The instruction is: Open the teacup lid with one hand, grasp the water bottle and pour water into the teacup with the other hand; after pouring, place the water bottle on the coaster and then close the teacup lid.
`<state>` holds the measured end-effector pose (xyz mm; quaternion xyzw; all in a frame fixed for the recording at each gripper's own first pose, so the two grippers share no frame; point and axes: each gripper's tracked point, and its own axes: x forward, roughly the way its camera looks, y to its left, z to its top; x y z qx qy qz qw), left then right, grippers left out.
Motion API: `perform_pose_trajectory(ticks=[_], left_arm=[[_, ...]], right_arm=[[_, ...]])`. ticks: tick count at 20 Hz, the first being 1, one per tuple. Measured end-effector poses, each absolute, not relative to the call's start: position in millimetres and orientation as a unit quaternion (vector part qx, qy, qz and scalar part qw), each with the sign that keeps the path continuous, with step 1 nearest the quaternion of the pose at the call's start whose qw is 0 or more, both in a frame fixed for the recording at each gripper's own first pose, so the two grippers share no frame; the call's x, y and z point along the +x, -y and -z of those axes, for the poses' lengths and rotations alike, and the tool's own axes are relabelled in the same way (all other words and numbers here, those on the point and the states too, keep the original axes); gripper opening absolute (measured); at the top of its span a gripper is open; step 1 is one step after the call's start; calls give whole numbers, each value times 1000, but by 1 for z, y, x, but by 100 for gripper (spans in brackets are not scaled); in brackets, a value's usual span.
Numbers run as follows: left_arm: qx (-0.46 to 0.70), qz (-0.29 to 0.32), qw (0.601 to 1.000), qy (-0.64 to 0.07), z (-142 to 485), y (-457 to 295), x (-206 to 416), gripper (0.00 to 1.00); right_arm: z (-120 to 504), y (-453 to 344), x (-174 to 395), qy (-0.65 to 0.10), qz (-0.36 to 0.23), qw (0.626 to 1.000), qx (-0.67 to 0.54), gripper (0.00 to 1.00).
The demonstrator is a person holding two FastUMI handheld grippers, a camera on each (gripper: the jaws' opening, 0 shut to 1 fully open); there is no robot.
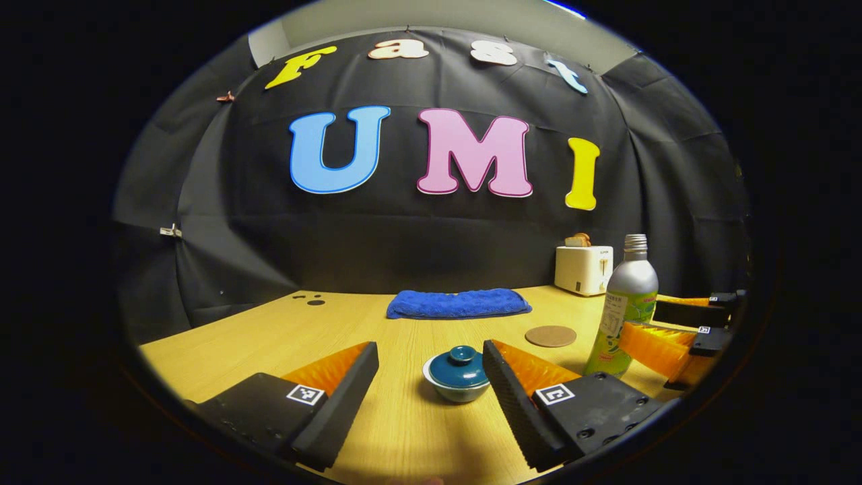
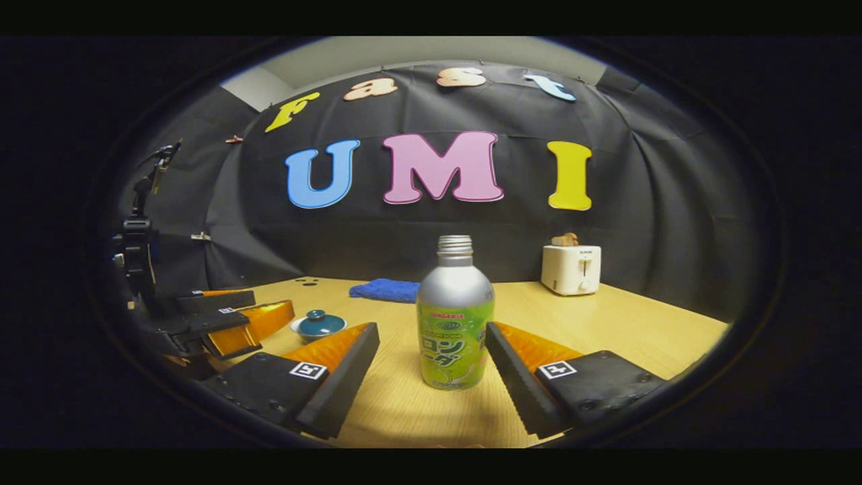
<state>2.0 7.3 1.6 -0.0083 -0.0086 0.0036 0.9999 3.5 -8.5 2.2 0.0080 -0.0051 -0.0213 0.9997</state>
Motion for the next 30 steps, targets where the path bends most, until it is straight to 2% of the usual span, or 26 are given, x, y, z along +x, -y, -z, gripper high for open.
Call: perform_pose_trajectory(ticks=[17, 18, 19, 20, 25, 28, 30], left_arm=[[-6, 19, 1000, 9, 0, -1, 5, 98], [-6, 20, 1000, 9, 0, -1, 7, 98], [-5, 22, 1000, 8, 0, 0, 11, 98], [-3, 25, 1000, 6, -1, 3, 17, 98], [23, 49, 998, -14, 5, 17, 37, 98], [40, 48, 997, -42, 13, 18, 56, 91], [54, 54, 995, -58, 19, 20, 65, 84]], right_arm=[[-1, 10, 6, 4, 26, 1000, 7, 98], [-2, 10, 7, 5, 26, 1000, 7, 95], [-1, 11, 7, 4, 27, 1000, 7, 98], [-1, 13, 8, 5, 31, 999, 7, 96], [-1, 19, 10, 5, 40, 999, 6, 98], [-1, 21, 14, 5, 40, 999, 6, 95], [-1, 21, 14, 6, 41, 999, 6, 98]])
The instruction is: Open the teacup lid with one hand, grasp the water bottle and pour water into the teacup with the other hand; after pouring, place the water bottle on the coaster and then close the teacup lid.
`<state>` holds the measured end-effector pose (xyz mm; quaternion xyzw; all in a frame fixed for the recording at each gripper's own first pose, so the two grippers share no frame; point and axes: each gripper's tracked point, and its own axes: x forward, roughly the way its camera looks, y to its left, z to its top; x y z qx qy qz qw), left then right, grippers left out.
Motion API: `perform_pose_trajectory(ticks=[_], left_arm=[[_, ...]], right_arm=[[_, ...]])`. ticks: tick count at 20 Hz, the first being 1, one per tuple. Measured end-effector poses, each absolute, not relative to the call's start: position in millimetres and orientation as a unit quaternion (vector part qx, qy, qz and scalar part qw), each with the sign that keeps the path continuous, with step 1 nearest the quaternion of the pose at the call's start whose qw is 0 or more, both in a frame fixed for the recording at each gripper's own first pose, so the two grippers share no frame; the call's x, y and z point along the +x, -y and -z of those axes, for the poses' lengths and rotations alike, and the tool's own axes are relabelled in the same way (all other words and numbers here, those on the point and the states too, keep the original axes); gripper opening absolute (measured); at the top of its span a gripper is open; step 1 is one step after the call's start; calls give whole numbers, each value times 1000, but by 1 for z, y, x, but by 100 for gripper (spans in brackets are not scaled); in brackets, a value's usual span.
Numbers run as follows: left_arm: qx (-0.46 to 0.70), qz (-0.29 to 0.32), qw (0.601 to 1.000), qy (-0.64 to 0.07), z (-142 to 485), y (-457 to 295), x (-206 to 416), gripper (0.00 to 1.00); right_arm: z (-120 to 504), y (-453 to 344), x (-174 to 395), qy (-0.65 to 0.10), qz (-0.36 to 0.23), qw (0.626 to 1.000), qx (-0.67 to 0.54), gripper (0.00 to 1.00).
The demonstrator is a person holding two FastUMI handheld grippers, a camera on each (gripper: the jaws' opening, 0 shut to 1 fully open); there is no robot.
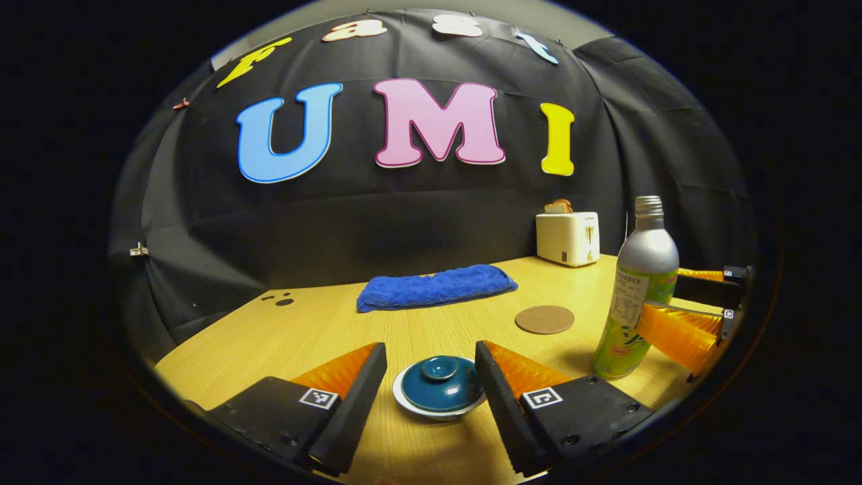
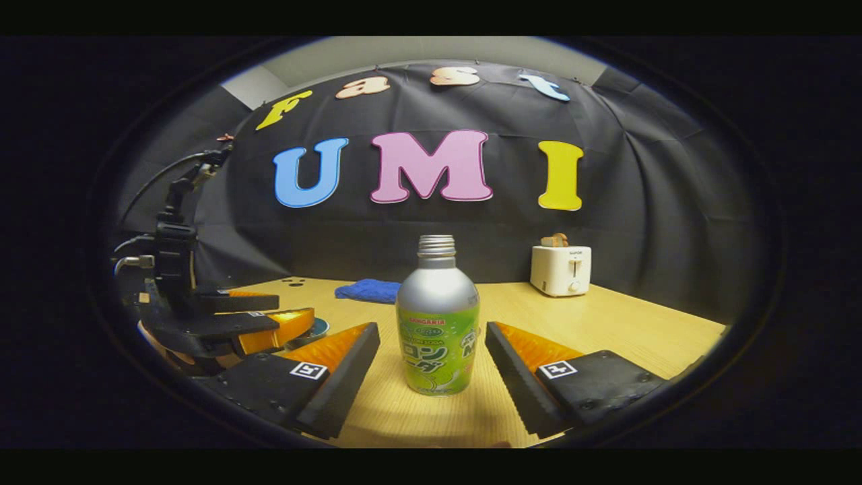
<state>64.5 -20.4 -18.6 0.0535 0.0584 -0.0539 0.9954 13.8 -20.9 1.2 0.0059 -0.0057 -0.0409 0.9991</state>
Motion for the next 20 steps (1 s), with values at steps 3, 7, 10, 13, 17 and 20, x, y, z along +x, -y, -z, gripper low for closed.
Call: perform_pose_trajectory(ticks=[3, 7, 10, 13, 17, 20], left_arm=[[79, 69, 992, -72, 22, 27, 74, 72], [92, 75, 989, -89, 28, 31, 81, 57], [95, 75, 988, -94, 30, 32, 85, 43], [92, 71, 989, -92, 29, 30, 84, 36], [80, 65, 992, -74, 24, 26, 82, 34], [47, 52, 997, -45, 14, 16, 77, 31]], right_arm=[[-1, 22, 15, 5, 41, 999, 6, 98], [-1, 21, 15, 6, 41, 999, 6, 98], [0, 21, 15, 6, 41, 999, 6, 98], [-1, 21, 15, 6, 41, 999, 6, 98], [0, 21, 15, 6, 41, 999, 6, 98], [0, 21, 15, 6, 41, 999, 6, 98]])
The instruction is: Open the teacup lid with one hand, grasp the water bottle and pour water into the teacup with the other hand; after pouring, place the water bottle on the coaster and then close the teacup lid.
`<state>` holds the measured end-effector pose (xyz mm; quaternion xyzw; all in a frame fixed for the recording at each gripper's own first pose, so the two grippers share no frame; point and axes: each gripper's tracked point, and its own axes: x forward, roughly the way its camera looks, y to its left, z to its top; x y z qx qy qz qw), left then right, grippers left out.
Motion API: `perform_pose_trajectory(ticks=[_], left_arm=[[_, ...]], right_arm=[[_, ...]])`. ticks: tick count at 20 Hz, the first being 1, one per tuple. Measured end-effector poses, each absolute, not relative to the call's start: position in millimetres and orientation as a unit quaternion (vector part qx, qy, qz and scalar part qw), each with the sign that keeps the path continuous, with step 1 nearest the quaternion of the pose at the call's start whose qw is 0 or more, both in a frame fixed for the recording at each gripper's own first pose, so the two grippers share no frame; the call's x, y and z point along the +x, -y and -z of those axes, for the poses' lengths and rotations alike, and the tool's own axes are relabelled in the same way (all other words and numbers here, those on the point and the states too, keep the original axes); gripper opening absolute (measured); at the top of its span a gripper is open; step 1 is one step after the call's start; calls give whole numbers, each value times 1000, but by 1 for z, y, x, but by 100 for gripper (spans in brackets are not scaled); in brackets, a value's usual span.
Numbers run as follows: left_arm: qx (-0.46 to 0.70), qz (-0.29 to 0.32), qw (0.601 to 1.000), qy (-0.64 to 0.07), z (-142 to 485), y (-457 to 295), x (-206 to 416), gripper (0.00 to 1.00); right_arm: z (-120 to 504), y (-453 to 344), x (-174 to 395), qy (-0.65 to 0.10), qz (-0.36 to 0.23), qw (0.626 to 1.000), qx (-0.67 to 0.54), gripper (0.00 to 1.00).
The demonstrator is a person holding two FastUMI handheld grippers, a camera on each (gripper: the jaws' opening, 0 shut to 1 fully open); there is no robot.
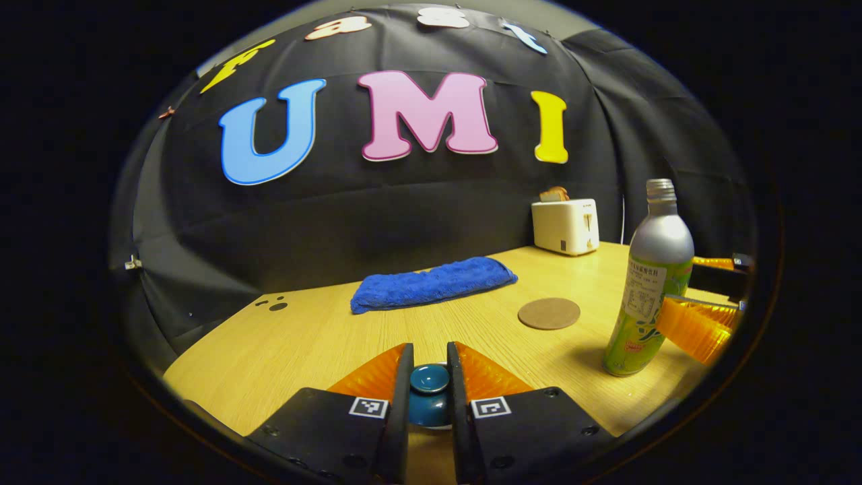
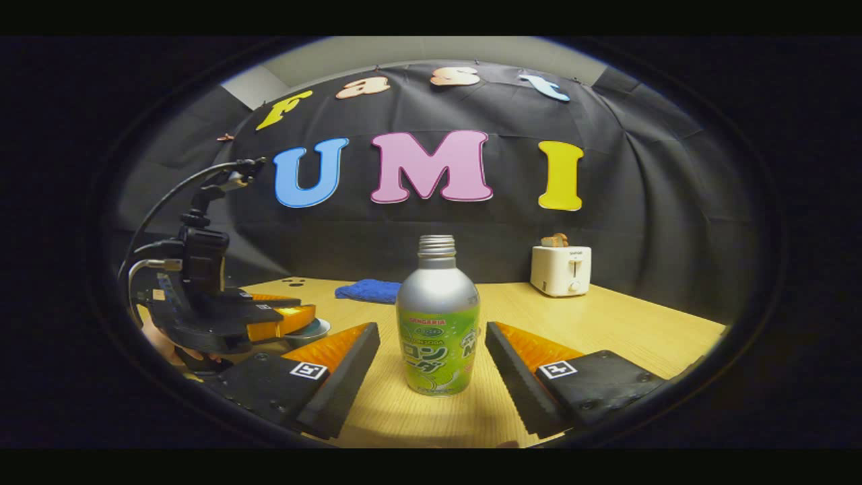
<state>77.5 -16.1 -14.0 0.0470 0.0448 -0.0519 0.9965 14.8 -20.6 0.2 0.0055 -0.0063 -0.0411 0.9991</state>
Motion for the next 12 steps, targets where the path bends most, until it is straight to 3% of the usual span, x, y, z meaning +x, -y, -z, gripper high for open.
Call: perform_pose_trajectory(ticks=[12], left_arm=[[14, 9, 1000, -7, 8, -47, 48, 30]], right_arm=[[1, 17, 15, 6, 35, 999, 6, 98]])
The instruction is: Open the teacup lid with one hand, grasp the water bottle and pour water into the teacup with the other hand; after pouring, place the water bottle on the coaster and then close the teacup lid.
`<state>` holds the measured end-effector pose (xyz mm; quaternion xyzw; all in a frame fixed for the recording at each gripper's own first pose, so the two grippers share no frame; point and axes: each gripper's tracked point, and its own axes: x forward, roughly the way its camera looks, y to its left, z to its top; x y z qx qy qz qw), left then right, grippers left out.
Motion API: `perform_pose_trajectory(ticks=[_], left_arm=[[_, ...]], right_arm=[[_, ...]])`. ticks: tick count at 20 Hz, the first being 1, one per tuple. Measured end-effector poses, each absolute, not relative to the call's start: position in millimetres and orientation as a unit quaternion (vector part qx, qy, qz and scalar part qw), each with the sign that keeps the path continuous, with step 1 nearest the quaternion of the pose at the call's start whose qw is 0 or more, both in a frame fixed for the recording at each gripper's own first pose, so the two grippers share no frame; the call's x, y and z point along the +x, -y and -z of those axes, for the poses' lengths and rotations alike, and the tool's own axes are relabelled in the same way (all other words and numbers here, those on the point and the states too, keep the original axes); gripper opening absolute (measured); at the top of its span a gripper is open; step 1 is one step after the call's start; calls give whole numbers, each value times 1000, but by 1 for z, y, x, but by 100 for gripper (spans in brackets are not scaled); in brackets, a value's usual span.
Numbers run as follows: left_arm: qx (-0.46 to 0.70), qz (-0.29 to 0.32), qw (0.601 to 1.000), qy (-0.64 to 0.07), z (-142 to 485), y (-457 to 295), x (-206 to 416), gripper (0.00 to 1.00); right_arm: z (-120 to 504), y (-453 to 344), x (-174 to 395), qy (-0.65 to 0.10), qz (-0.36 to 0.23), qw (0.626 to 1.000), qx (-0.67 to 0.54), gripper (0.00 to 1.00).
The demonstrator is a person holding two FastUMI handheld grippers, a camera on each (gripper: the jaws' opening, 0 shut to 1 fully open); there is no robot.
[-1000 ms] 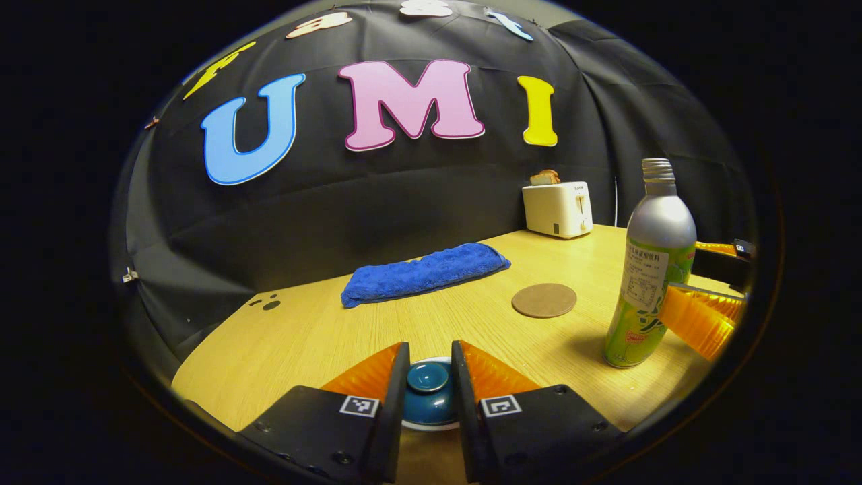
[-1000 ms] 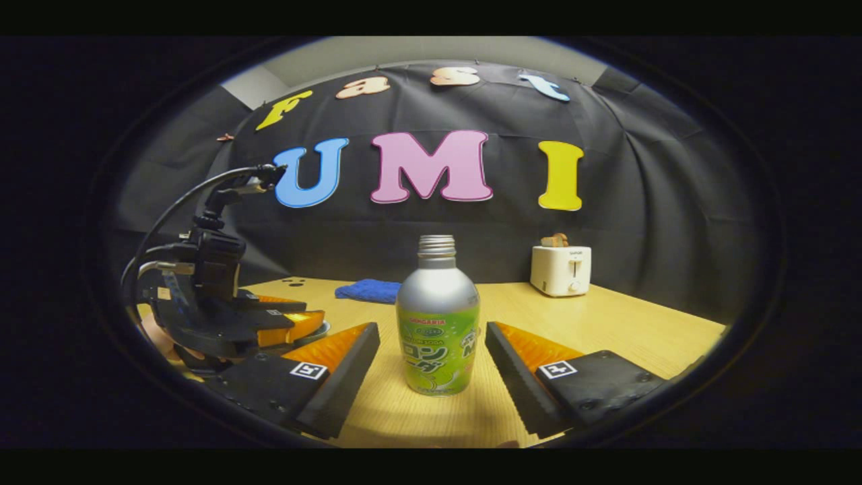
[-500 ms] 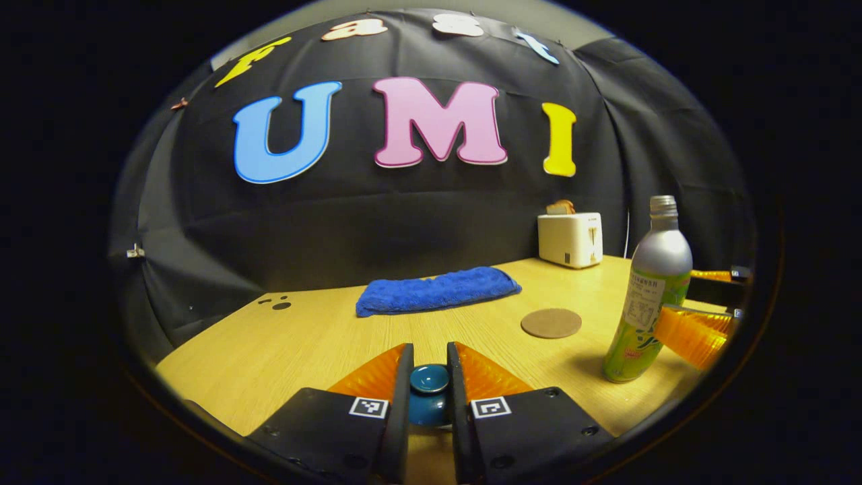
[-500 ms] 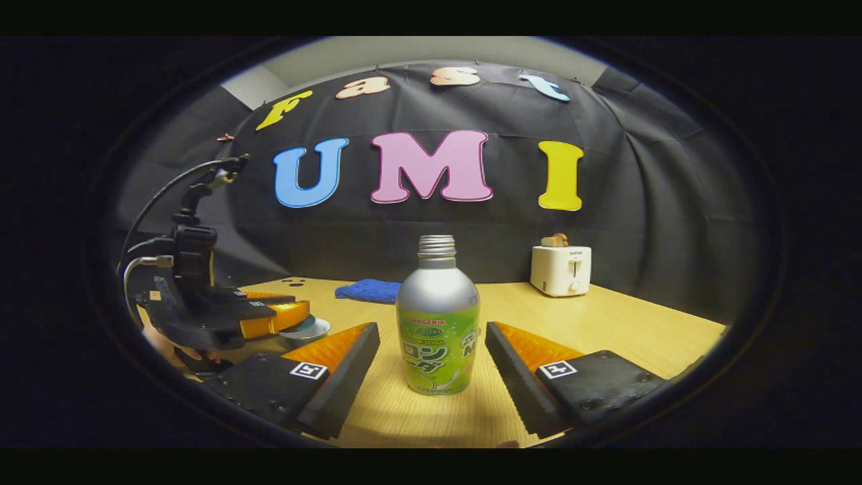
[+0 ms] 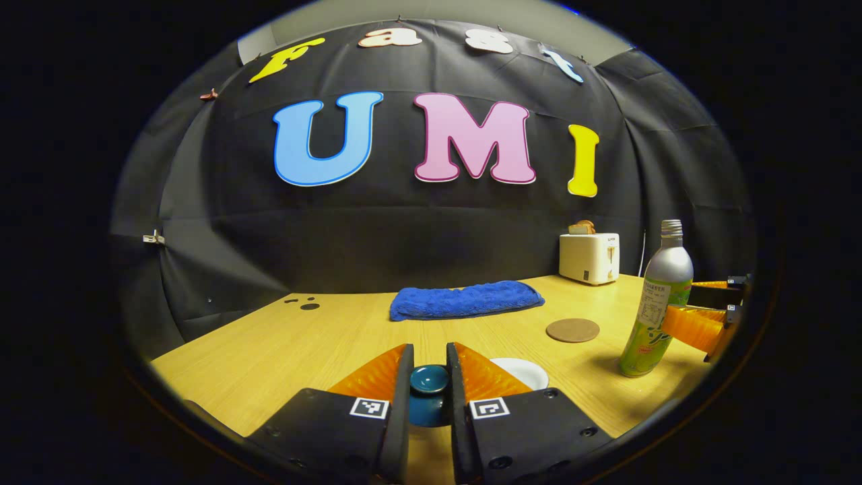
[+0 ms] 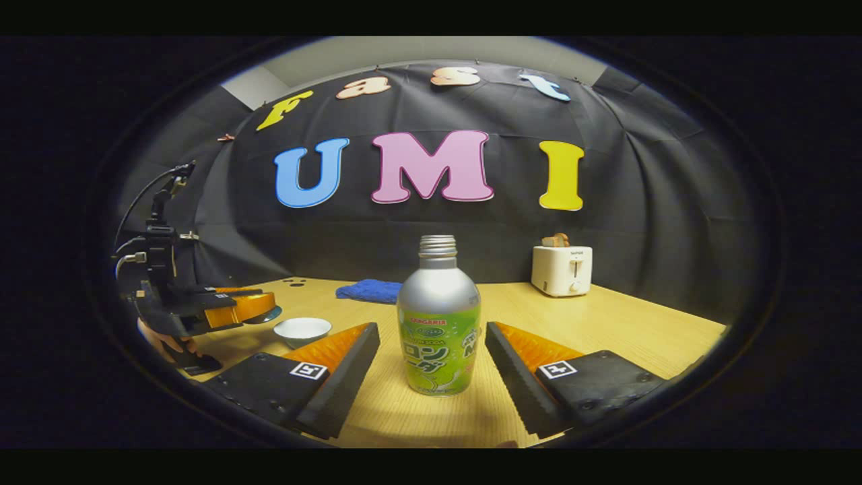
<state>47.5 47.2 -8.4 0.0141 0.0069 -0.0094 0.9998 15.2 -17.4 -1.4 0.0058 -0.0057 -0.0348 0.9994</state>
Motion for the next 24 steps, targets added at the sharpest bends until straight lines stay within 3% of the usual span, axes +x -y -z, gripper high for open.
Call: perform_pose_trajectory(ticks=[10, 24], left_arm=[[-5, -4, 1000, 12, 8, -106, 35, 29], [-6, 18, 1000, 14, 6, -97, 33, 29]], right_arm=[[1, 19, 20, 5, 34, 999, 6, 98], [2, 33, 49, 6, 70, 998, 4, 98]])
